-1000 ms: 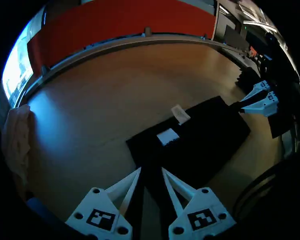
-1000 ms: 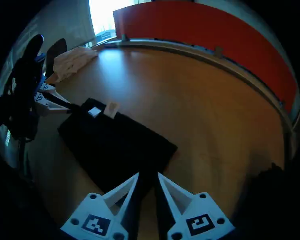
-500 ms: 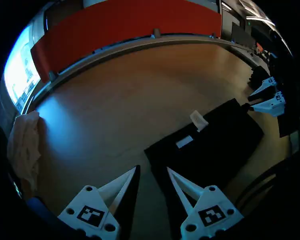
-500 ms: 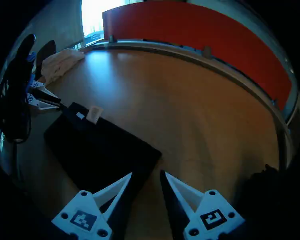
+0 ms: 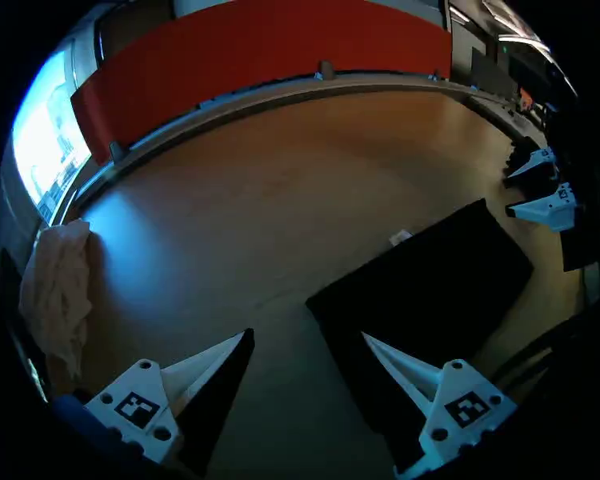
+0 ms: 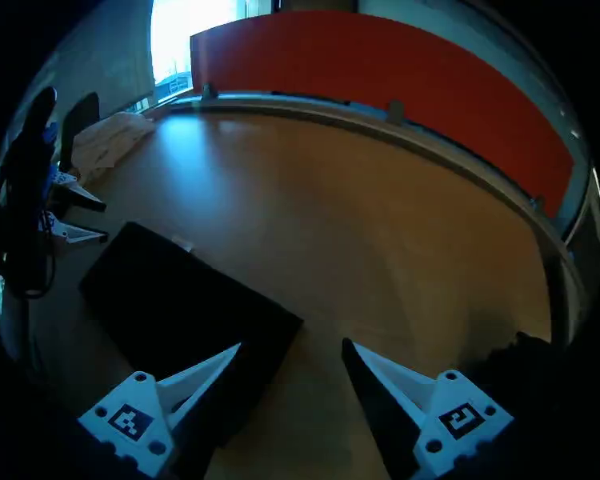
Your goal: Fold towel
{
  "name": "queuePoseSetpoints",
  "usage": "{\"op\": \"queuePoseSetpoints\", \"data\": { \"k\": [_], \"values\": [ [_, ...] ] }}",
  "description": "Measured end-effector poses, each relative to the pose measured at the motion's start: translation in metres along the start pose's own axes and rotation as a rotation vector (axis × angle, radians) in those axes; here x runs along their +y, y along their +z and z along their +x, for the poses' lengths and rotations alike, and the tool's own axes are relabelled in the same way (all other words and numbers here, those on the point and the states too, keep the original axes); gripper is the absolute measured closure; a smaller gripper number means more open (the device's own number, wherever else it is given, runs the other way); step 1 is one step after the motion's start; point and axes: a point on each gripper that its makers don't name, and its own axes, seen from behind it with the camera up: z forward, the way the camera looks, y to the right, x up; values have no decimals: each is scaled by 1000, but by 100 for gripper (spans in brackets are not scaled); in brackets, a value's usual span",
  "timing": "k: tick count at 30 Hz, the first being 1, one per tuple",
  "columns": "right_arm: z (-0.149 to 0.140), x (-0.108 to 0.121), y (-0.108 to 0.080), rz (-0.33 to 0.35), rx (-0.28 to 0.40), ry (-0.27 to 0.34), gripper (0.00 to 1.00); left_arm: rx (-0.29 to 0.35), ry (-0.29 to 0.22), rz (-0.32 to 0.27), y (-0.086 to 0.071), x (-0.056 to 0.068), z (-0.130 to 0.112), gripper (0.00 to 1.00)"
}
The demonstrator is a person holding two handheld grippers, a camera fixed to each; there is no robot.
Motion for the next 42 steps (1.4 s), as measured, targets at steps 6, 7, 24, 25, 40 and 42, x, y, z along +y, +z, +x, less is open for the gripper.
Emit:
{"op": "queuePoseSetpoints", "data": {
  "k": [6, 7, 24, 25, 40, 42],
  "values": [
    [-3, -3, -8, -3, 9, 17, 13, 18, -15, -19, -9, 5, 2, 12],
    [-4, -5, -10, -3, 12, 19, 13, 20, -15, -22, -12, 6, 2, 12],
    [-27, -29, -51, -1, 48, 20, 13, 20, -81, -27, -55, 22, -38, 12],
    [-28, -30, -53, -2, 49, 22, 13, 20, -86, -26, -58, 23, -42, 12],
    [-43, -41, -63, 14, 52, 4, 13, 35, -133, 0, -76, 23, -61, 12],
    [-43, -42, -61, 20, 51, -3, 13, 41, -141, 7, -78, 22, -62, 12]
  ]
}}
